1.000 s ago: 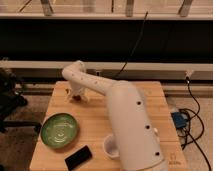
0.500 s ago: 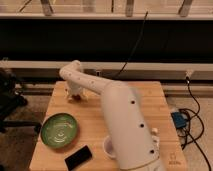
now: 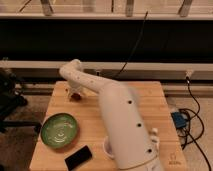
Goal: Drag the pepper across the table
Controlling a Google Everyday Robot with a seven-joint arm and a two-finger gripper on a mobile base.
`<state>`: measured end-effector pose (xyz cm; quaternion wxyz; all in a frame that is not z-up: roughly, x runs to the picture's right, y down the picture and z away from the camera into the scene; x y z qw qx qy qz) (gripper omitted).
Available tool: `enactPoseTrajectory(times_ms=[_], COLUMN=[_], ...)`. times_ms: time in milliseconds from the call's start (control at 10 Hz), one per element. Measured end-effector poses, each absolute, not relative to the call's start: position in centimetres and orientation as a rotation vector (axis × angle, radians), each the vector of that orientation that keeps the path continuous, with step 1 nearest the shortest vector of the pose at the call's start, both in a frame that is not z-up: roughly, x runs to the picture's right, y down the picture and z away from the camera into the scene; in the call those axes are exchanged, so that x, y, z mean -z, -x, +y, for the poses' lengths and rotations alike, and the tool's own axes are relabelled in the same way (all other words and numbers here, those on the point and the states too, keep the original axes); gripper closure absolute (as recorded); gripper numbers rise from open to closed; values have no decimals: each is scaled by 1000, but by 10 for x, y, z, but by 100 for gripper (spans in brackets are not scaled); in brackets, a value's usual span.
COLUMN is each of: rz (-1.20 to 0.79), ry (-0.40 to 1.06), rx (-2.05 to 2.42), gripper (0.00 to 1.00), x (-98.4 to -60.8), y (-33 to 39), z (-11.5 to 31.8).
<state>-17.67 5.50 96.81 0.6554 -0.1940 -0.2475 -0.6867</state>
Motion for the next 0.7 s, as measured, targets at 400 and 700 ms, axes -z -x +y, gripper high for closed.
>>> enactPoseTrajectory(times_ms=[400, 700], rz=[-575, -581], ry=[427, 423], rx=[1568, 1575], gripper=[83, 100], x=[-968, -965], y=[178, 177], z=[57, 59])
